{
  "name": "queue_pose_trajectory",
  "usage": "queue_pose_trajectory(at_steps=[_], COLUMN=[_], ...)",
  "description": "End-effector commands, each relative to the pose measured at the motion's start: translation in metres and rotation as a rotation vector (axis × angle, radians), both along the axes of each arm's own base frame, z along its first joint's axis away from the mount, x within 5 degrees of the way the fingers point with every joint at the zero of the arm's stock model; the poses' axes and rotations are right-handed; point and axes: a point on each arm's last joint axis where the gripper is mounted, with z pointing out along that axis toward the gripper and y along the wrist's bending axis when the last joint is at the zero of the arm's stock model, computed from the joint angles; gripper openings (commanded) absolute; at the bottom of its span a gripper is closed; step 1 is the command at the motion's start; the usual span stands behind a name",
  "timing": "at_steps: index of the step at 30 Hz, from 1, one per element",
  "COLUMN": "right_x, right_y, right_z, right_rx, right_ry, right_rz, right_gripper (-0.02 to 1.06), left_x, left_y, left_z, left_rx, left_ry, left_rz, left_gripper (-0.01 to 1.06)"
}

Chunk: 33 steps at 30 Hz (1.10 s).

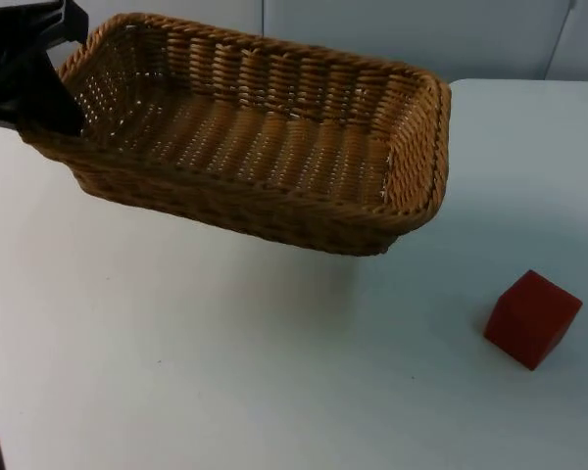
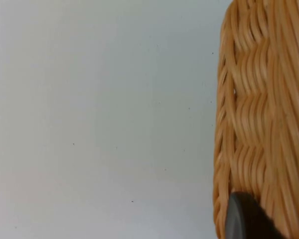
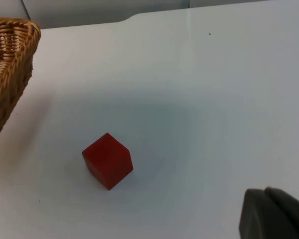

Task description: Pick up the basket with the left hand and place the cube into the basket with the right hand.

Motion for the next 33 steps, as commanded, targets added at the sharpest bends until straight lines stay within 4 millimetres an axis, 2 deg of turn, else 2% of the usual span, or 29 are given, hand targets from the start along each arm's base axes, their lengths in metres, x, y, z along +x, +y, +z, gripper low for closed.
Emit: queue_pose_trajectory(at_steps=[1,33], right_x=[0.0004,0.0004], right_y=[0.0,0.0], right_z=[0.0,0.0], right_rx=[0.0,0.0], right_ry=[-0.012,-0.012], right_rz=[0.002,0.002], right_gripper=[0.0,0.0], left_x=[-0.0012,-0.0008], left_y=[-0.0008,-0.0005], left_z=[0.0059,0.006], left_rx=[-0.026,-0.024], left_ry=[-0.011,-0.015], left_rz=[0.017,0.02], left_gripper=[0.0,0.0])
